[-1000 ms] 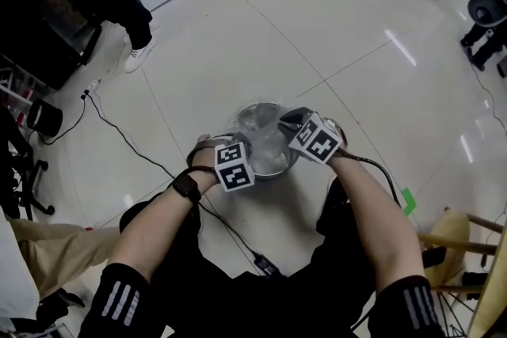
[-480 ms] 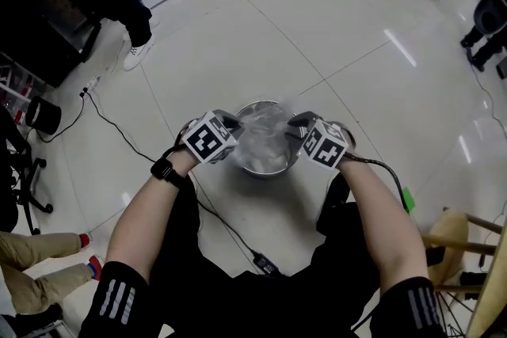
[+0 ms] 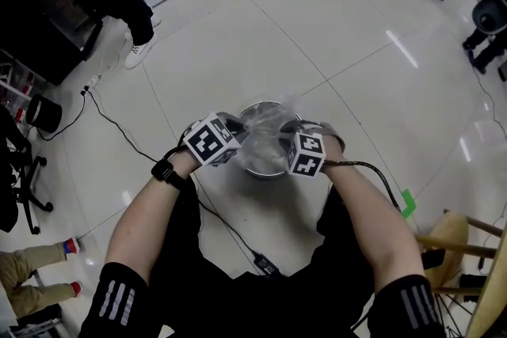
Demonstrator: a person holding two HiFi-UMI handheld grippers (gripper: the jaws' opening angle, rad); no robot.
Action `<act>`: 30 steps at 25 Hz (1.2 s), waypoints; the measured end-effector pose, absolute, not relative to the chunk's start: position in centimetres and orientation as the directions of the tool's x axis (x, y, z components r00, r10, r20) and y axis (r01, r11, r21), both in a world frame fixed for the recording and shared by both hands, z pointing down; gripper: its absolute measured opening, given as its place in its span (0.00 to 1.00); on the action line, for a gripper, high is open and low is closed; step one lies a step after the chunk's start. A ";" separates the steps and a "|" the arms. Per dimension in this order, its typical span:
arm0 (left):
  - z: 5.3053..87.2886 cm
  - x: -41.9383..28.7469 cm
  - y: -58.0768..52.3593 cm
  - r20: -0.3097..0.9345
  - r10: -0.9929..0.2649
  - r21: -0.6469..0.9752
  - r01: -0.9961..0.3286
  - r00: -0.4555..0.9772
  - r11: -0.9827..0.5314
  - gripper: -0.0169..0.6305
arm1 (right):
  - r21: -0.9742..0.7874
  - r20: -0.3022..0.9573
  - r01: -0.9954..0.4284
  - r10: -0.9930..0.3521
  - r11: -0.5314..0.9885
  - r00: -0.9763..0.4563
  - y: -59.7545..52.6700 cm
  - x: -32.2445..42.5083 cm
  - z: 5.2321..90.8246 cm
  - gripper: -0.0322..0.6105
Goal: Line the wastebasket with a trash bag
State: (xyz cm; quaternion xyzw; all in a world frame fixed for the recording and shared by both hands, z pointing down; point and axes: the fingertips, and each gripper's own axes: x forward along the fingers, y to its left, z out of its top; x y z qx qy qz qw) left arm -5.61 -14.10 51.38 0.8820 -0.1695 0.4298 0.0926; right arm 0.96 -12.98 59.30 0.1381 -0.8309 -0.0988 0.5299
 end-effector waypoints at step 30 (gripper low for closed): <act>51.8 -4.4 -12.3 0.803 -0.134 0.050 -0.290 0.580 -0.956 0.06 | 0.364 0.830 -0.151 -0.394 0.919 -0.394 -13.5 3.8 57.9 0.06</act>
